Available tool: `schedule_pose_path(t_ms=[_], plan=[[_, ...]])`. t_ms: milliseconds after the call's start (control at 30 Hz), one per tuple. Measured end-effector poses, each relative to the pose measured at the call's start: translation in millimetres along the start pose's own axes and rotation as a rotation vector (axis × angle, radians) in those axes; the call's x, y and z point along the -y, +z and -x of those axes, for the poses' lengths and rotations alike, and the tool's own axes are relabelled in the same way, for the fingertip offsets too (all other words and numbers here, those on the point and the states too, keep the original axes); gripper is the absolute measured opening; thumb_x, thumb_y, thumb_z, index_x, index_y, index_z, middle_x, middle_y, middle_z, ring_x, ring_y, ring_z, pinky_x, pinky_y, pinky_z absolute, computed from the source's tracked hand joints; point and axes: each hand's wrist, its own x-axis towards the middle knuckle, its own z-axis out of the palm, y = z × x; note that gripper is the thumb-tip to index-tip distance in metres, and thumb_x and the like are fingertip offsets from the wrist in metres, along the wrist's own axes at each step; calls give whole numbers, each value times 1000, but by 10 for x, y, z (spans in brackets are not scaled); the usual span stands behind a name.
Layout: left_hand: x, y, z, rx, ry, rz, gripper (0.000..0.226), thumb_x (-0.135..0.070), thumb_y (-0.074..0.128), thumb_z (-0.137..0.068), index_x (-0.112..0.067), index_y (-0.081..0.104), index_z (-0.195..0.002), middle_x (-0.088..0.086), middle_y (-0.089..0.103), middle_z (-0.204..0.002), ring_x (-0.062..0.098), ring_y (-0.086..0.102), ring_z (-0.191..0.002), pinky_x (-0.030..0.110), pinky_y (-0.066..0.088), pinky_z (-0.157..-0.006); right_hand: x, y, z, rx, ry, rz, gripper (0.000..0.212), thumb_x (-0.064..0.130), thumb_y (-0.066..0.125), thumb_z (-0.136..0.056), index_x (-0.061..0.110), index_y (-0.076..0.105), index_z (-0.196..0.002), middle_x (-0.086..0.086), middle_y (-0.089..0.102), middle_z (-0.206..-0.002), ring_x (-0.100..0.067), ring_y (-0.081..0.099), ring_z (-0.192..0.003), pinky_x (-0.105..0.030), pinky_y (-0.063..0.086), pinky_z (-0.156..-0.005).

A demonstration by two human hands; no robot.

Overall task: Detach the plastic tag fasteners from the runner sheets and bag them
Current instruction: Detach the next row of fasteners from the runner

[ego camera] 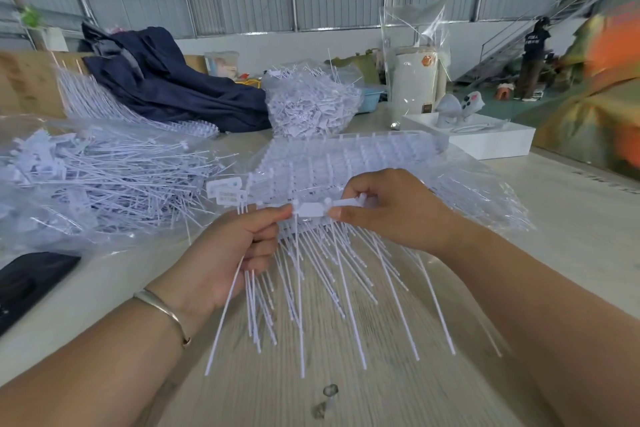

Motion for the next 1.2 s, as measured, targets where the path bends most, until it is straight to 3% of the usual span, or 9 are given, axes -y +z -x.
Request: schedule_pose_path(t_ms=[133,300,400,567,667,800,933,1033,1200], plan=[[-24,11,16,11,39,-67,26,-20,73,-70,-24,61,-48,-7,21,-54,4,16,-37,15,12,-32,-16,-29,-3,-28,46,-96,32,46,69,-84,16,73,-73,11,50,-53,-4,44,-51,-19,32,-56],[-42,36,30,9,82,-109,23,-19,77,-61,-24,57,-54,-6,25,-52,6,16,-37,13,13,-33,-23,-55,-1,-11,76,-112,30,49,74,-78,20,76,-71,16,49,-47,-1,45,-48,-15,33,-54],[-54,23,26,26,96,-206,33,-9,74,-70,-23,48,-55,-6,25,-50,8,16,-37,12,14,-35,-12,-74,5,-5,81,-169,35,50,74,-76,17,75,-66,9,47,-50,-3,41,-48,-23,35,-58],[-55,35,68,102,52,-332,40,-7,69,-76,-23,37,-58,-5,23,-49,9,16,-38,13,16,-36,3,-148,16,-1,74,-327,40,48,73,-79,16,71,-56,-22,41,-56,-16,38,-54,-31,34,-64],[-15,78,60,-15,73,-465,42,-7,70,-74,-25,42,-47,-4,30,-47,11,22,-37,14,18,-38,14,-103,9,28,84,-261,47,47,72,-80,8,66,-55,2,33,-46,-11,32,-48,-30,29,-60],[12,24,38,-356,242,-819,25,-15,73,-74,-18,56,-55,-11,52,-47,4,47,-40,19,33,-40,30,-98,12,15,80,-157,47,50,70,-79,16,64,-48,8,35,-40,-7,34,-43,-26,30,-56],[-42,-112,-11,-280,65,-413,45,-9,76,-75,-23,40,-52,-7,34,-43,8,26,-33,15,20,-37,-15,-187,25,-94,93,-239,42,41,68,-85,12,63,-56,10,39,-44,-6,34,-42,-26,29,-56],[-12,-88,-12,-192,10,-351,31,-8,78,-77,-19,52,-64,-8,35,-46,7,25,-36,15,20,-35,-34,-144,20,-79,119,-238,27,25,60,-88,3,61,-72,11,38,-48,-4,32,-45,-25,29,-53],[22,-4,9,-69,-144,-230,36,-45,62,-89,-19,43,-71,-4,36,-55,6,23,-39,14,17,-31,-16,-26,17,-1,138,-295,19,11,56,-88,6,52,-70,10,42,-52,-6,34,-48,-13,28,-47]])
